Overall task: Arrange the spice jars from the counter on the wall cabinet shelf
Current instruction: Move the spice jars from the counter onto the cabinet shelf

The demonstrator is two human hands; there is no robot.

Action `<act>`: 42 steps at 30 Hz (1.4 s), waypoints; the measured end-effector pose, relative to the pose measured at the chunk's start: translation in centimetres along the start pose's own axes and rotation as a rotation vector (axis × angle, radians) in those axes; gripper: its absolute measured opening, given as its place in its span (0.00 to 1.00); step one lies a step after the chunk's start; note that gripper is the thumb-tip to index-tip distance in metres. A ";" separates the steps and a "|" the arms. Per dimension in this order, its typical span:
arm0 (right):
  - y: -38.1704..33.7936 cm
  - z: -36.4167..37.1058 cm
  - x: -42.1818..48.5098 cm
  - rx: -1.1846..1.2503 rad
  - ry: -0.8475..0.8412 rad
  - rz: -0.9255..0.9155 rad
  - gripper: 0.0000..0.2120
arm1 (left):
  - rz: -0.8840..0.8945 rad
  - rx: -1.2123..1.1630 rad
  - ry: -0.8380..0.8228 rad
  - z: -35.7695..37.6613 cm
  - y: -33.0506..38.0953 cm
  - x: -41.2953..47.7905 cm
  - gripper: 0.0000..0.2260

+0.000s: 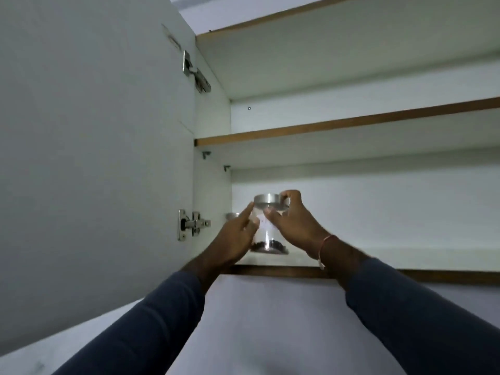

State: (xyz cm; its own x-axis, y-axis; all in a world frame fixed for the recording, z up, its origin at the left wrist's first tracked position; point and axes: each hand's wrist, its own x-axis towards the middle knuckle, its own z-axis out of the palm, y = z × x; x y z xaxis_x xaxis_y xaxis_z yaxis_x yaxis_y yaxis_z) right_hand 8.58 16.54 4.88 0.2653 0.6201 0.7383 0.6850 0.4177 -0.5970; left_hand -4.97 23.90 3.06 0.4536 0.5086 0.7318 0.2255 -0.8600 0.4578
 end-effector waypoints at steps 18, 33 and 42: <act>7.9 5.2 12.7 -0.673 -0.261 0.142 0.26 | -0.410 0.430 -0.618 3.3 -6.3 6.0 0.21; 9.0 6.0 15.0 -0.793 -0.291 0.130 0.23 | -0.395 0.360 -0.640 4.1 -7.6 7.0 0.18; 9.1 6.2 15.0 -0.817 -0.258 0.115 0.26 | -0.354 0.384 -0.550 4.0 -7.5 6.9 0.18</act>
State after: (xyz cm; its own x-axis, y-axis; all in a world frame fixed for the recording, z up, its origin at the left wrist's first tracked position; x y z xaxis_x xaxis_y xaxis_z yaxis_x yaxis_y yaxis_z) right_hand 14.55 33.79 8.55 0.2685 0.8021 0.5335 0.9627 -0.2042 -0.1775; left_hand -0.09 33.73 2.66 0.6400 0.7492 0.1704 0.6766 -0.6546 0.3371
